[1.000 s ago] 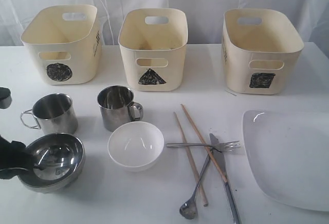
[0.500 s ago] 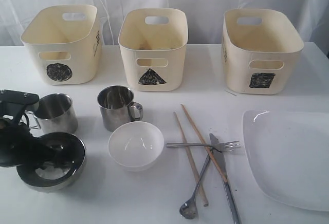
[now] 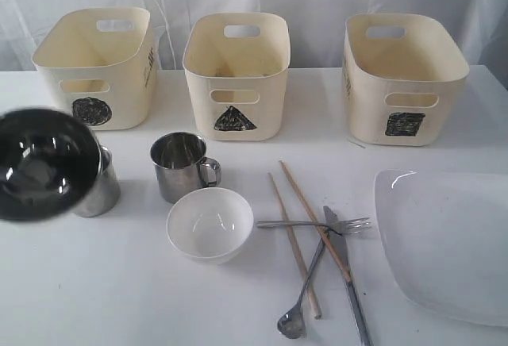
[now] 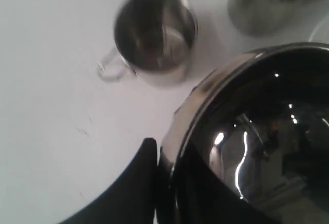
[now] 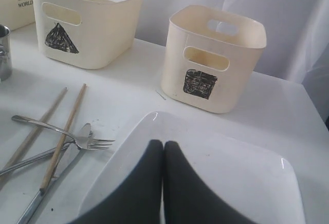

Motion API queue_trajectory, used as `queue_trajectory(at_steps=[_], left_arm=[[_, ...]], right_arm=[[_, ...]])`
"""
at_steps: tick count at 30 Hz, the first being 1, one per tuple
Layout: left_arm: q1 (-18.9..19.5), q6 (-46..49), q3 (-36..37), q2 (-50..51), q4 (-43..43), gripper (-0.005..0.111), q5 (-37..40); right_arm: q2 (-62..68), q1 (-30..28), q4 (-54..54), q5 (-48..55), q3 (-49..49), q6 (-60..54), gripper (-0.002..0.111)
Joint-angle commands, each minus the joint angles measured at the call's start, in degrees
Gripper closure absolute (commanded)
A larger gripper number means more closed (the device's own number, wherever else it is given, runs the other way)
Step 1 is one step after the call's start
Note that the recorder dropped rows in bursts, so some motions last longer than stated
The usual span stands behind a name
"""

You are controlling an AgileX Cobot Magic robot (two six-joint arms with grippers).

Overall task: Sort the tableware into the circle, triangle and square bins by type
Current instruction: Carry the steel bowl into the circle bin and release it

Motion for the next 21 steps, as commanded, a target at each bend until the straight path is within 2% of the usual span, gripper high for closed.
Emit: queue_trajectory(at_steps=[1, 4, 7, 10, 18, 21], left_arm=[[-0.05, -1.76, -7.08, 1.19, 8.11, 0.106, -3.74], [2.38, -6.36, -13.53, 9.26, 14.67, 0.106, -7.85], [7.23, -8.52, -21.11, 19.88, 14.38, 0.106, -11.62], [10.13, -8.41, -29.50, 29.19, 11.93, 0.106, -13.91], [10.86, -7.98, -50.10, 47.66, 11.62, 0.105, -17.24], [11.93, -7.79, -59.68, 56.82, 14.15, 0.105, -17.24]], right_arm=[[-0.22, 0.16, -0.03, -0.09, 0.40, 0.31, 0.108], [-0.22, 0.16, -0.03, -0.09, 0.40, 0.31, 0.108], [-0.22, 0.16, -0.03, -0.09, 0.40, 0.31, 0.108], [-0.22, 0.16, -0.03, -0.09, 0.40, 0.31, 0.108], [-0.22, 0.16, -0.04, -0.09, 0.40, 0.42, 0.108], [-0.22, 0.16, 0.08, -0.09, 0.40, 0.42, 0.108]])
